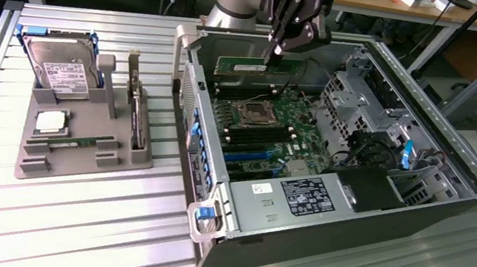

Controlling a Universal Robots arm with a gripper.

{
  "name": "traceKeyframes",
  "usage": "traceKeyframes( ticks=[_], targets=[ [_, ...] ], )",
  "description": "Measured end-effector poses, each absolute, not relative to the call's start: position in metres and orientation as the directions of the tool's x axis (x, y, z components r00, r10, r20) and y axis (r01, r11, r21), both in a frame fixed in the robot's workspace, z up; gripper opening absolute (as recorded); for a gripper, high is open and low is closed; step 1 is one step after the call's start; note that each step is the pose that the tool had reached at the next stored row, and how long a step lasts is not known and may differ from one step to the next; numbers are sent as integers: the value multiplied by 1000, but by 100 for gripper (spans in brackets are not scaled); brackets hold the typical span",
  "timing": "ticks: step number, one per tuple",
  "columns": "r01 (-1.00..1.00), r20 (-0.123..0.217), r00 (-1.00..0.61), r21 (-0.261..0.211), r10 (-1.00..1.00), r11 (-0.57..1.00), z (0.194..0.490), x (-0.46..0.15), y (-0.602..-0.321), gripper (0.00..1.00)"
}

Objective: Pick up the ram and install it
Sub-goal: 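Pick up the ram and move it above insertion slot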

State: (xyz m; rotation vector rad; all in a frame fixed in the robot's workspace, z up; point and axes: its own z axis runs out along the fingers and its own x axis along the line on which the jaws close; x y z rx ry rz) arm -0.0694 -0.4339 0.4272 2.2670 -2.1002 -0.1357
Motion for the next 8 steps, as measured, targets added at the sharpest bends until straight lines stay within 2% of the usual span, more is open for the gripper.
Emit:
traceKeyframes(
  ticks=[8],
  targets=[
    [-992, -32, 75, 97, -997, -77, 427, -53, -434, 13]
  ],
)
